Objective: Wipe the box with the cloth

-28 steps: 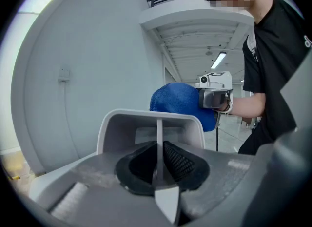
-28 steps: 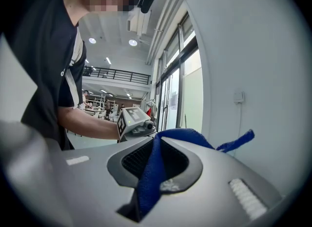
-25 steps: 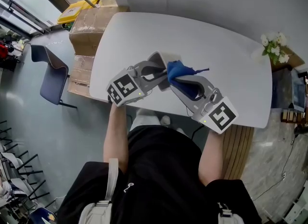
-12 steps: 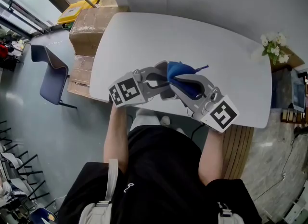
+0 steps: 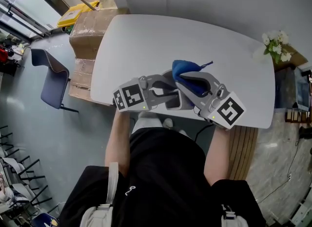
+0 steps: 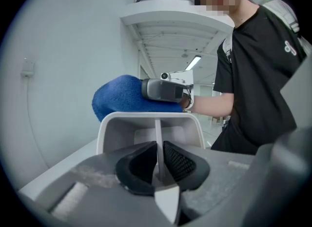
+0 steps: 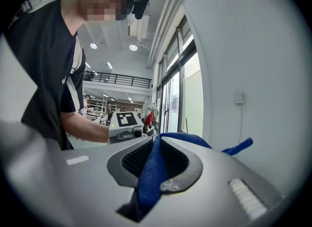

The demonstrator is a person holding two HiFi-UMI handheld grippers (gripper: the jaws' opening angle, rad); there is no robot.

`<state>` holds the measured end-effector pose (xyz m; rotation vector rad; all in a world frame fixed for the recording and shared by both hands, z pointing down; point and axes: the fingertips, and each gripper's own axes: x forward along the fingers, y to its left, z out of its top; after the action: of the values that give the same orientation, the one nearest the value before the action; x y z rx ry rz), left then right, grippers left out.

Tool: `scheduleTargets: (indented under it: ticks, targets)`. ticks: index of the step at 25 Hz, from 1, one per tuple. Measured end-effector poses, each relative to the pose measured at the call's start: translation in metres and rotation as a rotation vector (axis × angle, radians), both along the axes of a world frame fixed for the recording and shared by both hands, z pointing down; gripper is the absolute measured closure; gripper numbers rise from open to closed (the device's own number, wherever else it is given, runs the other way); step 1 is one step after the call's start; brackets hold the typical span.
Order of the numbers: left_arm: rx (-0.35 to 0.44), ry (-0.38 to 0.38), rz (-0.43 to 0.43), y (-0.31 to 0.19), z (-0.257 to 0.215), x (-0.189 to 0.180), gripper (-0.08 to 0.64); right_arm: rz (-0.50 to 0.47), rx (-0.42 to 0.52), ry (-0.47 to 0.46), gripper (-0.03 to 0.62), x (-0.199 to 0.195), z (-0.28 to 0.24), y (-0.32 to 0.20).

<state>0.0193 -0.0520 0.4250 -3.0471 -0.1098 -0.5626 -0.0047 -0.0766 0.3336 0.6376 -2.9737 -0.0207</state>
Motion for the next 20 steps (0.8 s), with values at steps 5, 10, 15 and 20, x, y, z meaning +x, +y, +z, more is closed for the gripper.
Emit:
scheduleTargets:
  ticks: [5,10,15,20]
  targets:
    - [-0.034,0.016,0.079,0.014,-0.001,0.009,0.511,-0.105,-0.047,-0.040,0.545,0.011,-0.002,0.003]
    - [-0.064,0.050,0.153,0.029,-0.009,0.012,0.511,-0.197,-0.069,-0.126,0.545,0.021,-0.012,0.007]
    - [-0.083,0.077,0.197,0.038,-0.013,0.010,0.511,-0.199,-0.091,-0.202,0.545,0.028,-0.013,-0.001]
    - [-0.097,0.108,0.248,0.047,-0.023,0.011,0.512,-0.177,-0.102,-0.219,0.545,0.040,-0.004,-0.008]
